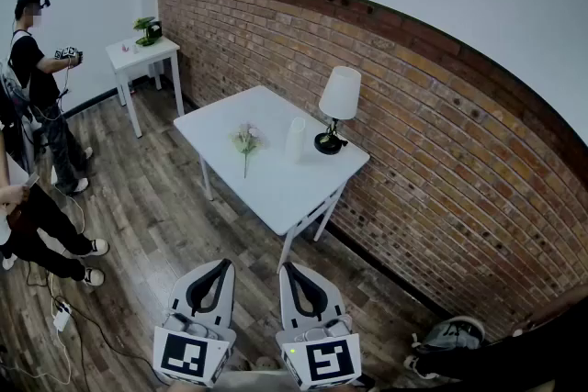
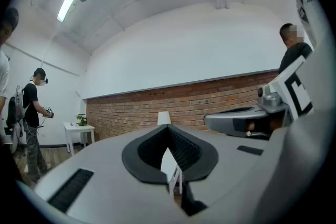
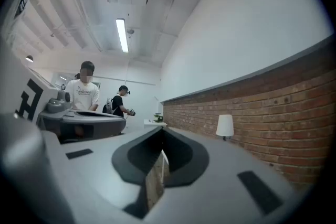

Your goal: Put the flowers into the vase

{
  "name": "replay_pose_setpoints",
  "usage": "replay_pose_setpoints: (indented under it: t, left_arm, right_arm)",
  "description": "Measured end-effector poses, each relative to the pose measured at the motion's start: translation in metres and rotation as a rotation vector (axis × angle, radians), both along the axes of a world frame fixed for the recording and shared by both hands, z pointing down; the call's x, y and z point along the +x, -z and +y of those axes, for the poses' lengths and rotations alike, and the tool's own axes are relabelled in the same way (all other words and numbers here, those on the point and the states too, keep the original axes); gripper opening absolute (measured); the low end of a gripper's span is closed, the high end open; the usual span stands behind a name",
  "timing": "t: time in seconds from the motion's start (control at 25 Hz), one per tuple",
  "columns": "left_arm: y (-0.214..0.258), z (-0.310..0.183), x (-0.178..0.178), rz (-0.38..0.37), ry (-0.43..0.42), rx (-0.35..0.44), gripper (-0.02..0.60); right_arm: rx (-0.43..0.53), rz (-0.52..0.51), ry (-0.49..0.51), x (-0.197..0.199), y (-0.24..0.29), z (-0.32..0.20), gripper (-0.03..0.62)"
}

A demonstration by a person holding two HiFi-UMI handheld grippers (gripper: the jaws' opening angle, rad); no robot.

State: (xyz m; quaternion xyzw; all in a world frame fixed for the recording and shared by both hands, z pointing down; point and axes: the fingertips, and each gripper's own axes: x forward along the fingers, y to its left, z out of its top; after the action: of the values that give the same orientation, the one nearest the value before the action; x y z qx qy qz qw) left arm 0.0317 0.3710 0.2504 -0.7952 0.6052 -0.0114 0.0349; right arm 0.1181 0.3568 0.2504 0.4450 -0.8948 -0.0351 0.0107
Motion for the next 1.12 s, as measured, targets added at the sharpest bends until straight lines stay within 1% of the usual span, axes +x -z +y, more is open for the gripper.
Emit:
replay_pose_setpoints:
  t: [0.24, 0.68, 1.12]
  left_arm:
    - [-0.001, -0.01, 0.007, -0.004, 0.008, -0.002, 0.008]
    - [-0.007, -0.021, 0.022, -0.012, 0.039, -0.014, 0.008]
    - [-0.012, -0.025, 0.024, -0.011, 0.077, -0.024, 0.008]
  right_arm:
    - [0.01, -0.007, 0.001, 0.008, 0.0, -0.012, 0.006]
    - [-0.006, -0.028, 0.023, 0.027, -0.008, -0.025, 0.006]
    - [-0.018, -0.029, 0.051, 0.033, -0.013, -0.034, 0.006]
